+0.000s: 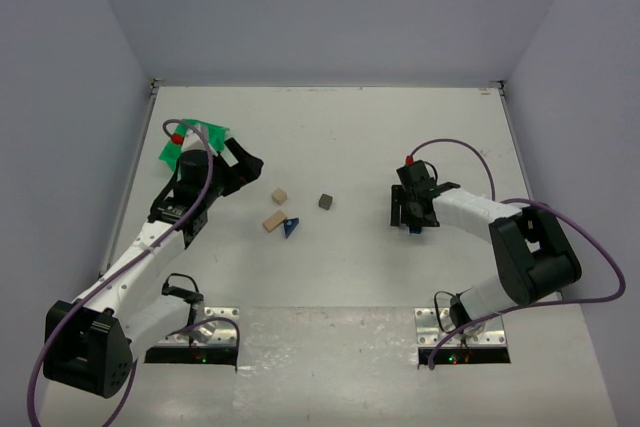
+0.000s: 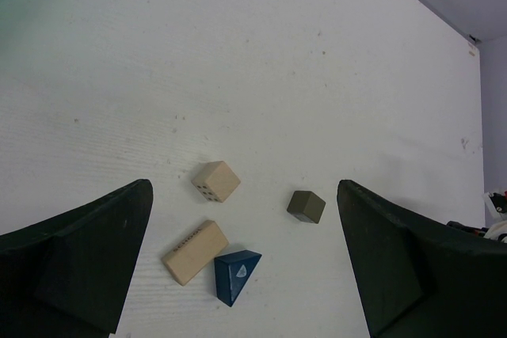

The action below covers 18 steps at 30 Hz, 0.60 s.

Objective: Build the wood block tower

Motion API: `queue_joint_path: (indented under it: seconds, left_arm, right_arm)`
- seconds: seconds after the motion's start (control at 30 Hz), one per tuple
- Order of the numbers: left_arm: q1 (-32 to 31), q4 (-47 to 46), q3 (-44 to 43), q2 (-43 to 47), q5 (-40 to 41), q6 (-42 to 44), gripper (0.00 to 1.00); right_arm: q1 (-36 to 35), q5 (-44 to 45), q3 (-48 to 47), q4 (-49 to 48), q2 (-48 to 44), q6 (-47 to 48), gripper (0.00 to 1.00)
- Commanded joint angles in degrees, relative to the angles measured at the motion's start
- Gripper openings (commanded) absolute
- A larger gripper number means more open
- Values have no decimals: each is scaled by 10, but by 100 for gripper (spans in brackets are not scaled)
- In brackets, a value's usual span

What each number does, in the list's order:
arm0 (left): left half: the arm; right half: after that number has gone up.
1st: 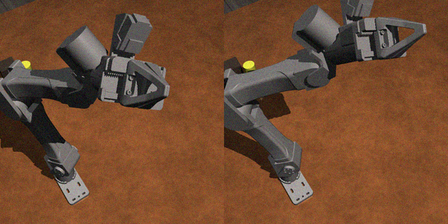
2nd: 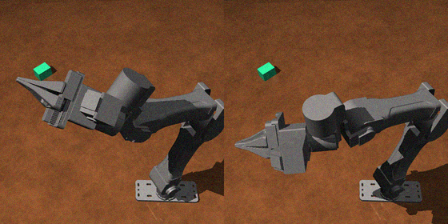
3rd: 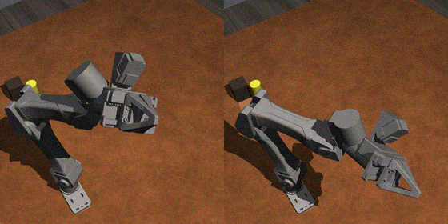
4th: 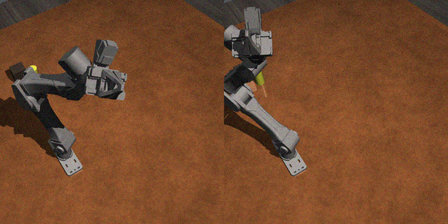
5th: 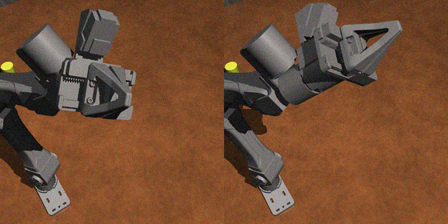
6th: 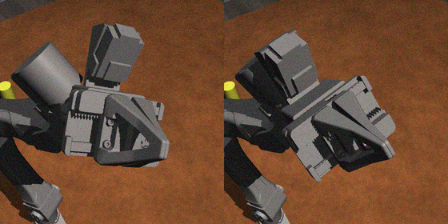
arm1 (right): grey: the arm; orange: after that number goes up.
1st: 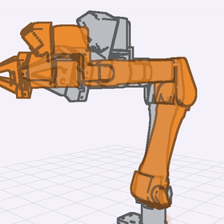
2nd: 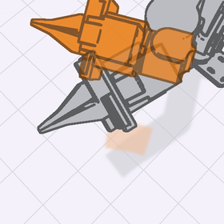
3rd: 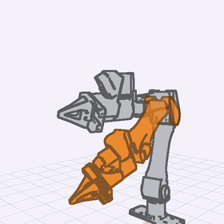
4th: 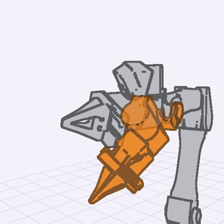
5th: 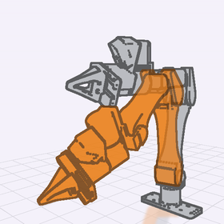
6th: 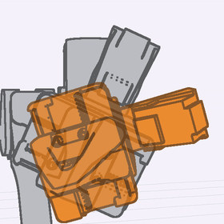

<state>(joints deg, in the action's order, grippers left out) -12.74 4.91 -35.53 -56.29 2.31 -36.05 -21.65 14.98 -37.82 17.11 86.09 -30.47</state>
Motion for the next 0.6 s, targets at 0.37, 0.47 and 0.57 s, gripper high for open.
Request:
queue_joint_path:
  seconds: [0.37,0.47,0.57]
  left_arm:
    - [-9,-28,-1,2,1,7,100]
    - [-10,-28,-1,3,2,7,100]
    - [-10,-28,-1,3,1,7,100]
  right_arm:
    - [-4,12,-8,4,-7,-30,58]
    - [-4,16,-9,8,-9,-33,69]
    - [-4,13,-10,10,-13,-32,75]
